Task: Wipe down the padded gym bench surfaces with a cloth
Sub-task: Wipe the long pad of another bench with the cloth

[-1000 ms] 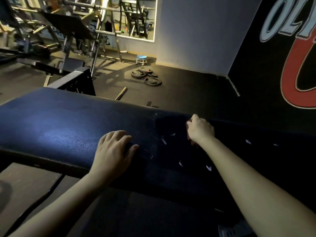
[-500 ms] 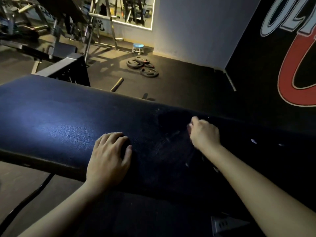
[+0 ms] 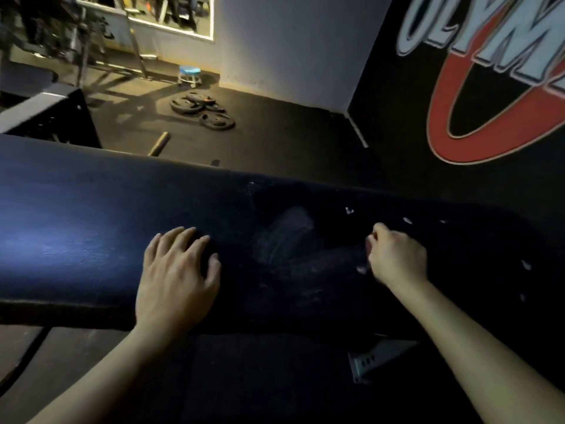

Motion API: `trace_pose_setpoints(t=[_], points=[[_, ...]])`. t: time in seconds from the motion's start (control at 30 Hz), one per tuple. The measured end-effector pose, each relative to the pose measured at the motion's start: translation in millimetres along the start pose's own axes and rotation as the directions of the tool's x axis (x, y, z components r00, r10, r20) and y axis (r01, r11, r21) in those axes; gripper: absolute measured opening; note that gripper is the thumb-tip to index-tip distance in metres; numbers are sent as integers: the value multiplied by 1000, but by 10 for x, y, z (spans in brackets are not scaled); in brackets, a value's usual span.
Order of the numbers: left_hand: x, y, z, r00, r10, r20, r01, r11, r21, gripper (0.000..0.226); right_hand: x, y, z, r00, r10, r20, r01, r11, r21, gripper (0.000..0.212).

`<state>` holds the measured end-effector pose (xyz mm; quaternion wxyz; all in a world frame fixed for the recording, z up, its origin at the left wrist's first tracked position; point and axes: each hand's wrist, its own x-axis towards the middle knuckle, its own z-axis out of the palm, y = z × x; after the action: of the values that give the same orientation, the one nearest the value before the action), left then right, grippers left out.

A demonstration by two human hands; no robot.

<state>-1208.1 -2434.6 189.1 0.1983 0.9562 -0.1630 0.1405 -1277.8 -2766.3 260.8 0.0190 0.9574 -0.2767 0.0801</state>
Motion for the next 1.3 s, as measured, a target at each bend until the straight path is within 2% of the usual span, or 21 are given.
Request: trace_pose_setpoints(t=[0.1, 0.17, 0.23, 0.3, 0.37, 0.4, 0.47, 0.5, 0.57, 0.63, 0.7, 0.77, 0.8, 0.83, 0.87, 0.93, 1.0, 1.07, 1.2, 1.23, 1.3], points=[[1, 27, -15, 1000, -6, 0, 6, 1000, -8, 49, -43, -469, 58, 998, 51, -28, -48, 995, 89, 16], [6, 37, -37, 1000, -16, 18, 16, 1000, -7, 50, -323, -1121, 127, 997, -78, 5, 76, 980, 182, 13], [35, 30, -88, 999, -9, 43, 9, 1000, -6, 52, -728, -1574, 100, 957, -289, 29, 277, 936, 219, 9], [85, 23, -143, 998, 13, 67, -14, 1000, 5, 54, -885, -1435, 80, 927, -374, -27, 369, 898, 240, 9], [140, 37, -173, 995, 34, 96, -39, 998, 43, 58, -792, -842, 55, 965, -255, -54, 261, 952, 161, 16], [161, 55, -180, 994, 39, 107, -45, 997, 57, 60, -698, -489, 38, 991, -131, -38, 134, 984, 117, 19], [190, 108, -164, 990, 47, 136, -58, 995, 79, 57, -435, 132, -28, 994, 111, -16, -111, 993, 29, 22], [189, 130, -146, 987, 50, 149, -65, 993, 94, 54, -317, 283, -39, 981, 193, -7, -193, 981, 7, 21], [178, 145, -118, 987, 51, 152, -69, 991, 112, 49, -178, 127, -30, 975, 221, -20, -221, 975, 7, 16], [210, 146, -122, 988, 53, 143, -67, 994, 92, 45, -207, -465, 37, 990, 141, -22, -139, 988, 63, 18], [292, 153, -115, 986, 80, 148, -92, 993, 76, 40, -458, -1171, 95, 996, -87, -5, 87, 985, 148, 19], [379, 167, -103, 979, 118, 168, -131, 989, 70, 39, -836, -1514, 45, 937, -350, 15, 340, 919, 199, 14], [416, 175, -97, 975, 136, 173, -151, 985, 77, 40, -911, -1441, 47, 912, -410, -5, 400, 887, 231, 11], [427, 174, -91, 974, 147, 170, -164, 983, 89, 42, -905, -1248, 59, 911, -409, -43, 407, 881, 242, 9], [430, 170, -83, 974, 156, 163, -173, 980, 99, 45, -831, -982, 71, 936, -346, -66, 352, 906, 233, 10], [407, 168, -74, 976, 158, 149, -174, 979, 102, 53, -573, -350, 75, 991, -121, -54, 129, 975, 179, 17], [382, 171, -71, 978, 150, 147, -165, 981, 97, 55, -189, 166, 59, 996, 81, -32, -78, 993, 86, 20], [368, 171, -56, 980, 145, 134, -158, 983, 93, 52, 235, 322, 60, 987, 157, -24, -156, 987, 30, 20], [367, 146, -3, 986, 126, 114, -133, 989, 59, 49, 871, -280, 243, 988, 150, -35, -143, 979, 143, 19], [371, 145, 1, 985, 122, 120, -129, 990, 59, 50, 915, -564, 289, 993, 112, -40, -102, 975, 200, 20], [398, 147, 2, 985, 119, 126, -127, 990, 59, 50, 763, -1166, 332, 995, -91, -37, 97, 960, 264, 20]])
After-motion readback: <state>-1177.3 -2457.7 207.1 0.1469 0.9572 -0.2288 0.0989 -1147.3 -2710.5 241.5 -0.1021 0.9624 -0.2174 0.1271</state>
